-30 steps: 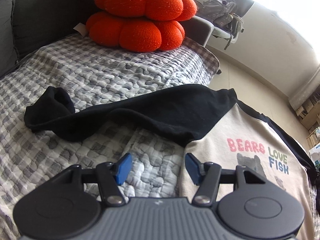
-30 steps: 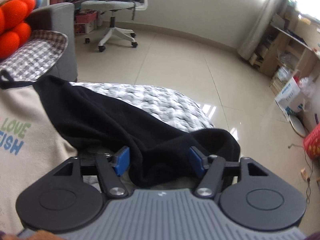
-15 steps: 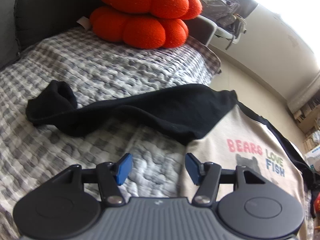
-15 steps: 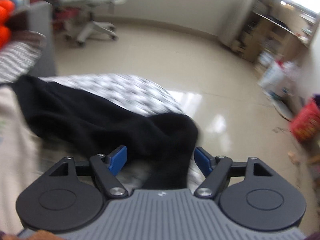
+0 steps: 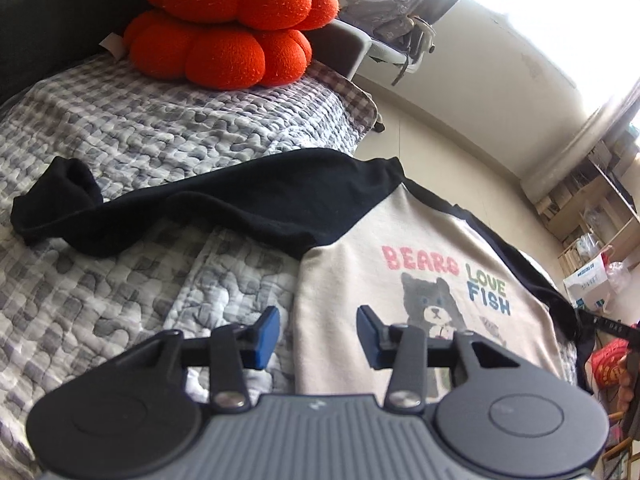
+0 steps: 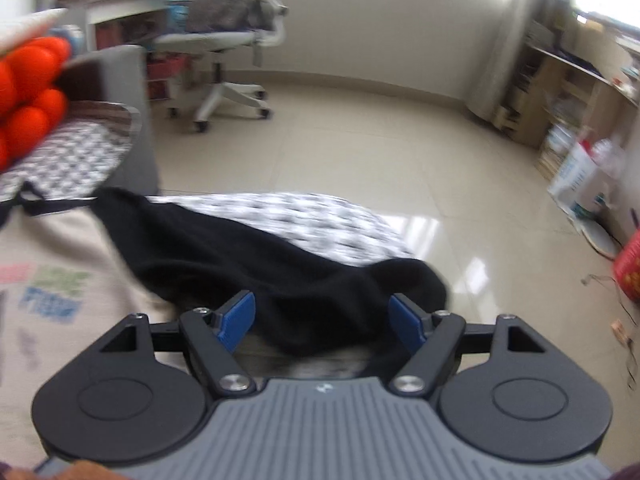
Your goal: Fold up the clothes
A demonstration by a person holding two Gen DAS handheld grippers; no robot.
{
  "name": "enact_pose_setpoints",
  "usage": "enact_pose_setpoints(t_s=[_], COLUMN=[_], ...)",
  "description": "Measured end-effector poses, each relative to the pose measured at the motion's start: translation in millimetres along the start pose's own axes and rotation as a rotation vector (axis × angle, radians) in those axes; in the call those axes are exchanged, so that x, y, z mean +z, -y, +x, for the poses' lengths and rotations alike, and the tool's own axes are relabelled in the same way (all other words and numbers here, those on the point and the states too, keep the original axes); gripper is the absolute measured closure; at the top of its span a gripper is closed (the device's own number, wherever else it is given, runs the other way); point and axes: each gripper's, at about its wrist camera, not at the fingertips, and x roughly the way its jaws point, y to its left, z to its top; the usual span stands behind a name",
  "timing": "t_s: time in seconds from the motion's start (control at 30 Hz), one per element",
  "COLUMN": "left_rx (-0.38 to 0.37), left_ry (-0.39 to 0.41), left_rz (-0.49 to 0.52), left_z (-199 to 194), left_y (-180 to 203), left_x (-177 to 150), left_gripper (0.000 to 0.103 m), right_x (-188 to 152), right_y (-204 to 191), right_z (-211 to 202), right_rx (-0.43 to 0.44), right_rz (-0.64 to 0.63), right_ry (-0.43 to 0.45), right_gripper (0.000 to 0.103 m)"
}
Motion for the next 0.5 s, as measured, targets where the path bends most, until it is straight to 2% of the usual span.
enact_pose_setpoints(t_s=[0.07,0.33,0.5], left_rx=[0.001,0.002,0.013], left_ry=[-0.001,-0.002,0.028], left_rz=[-0.009,-0.040,-0.005], left_z=[-1,-7,-12], left_y=[-2,-13,-12], left_x=[-1,2,3], left_gripper=[0.060,0.060,0.060], right_x=[-1,2,-1], right_y=[-15,-59,-83], right_z=[-8,-24,-32], right_rx=[0.049,0.142,0.199], right_rz=[-0.032,-0.085,-0.112], right_ry=[0.009,0.010,-0.003], right_gripper=[0.027,0.027,0.027])
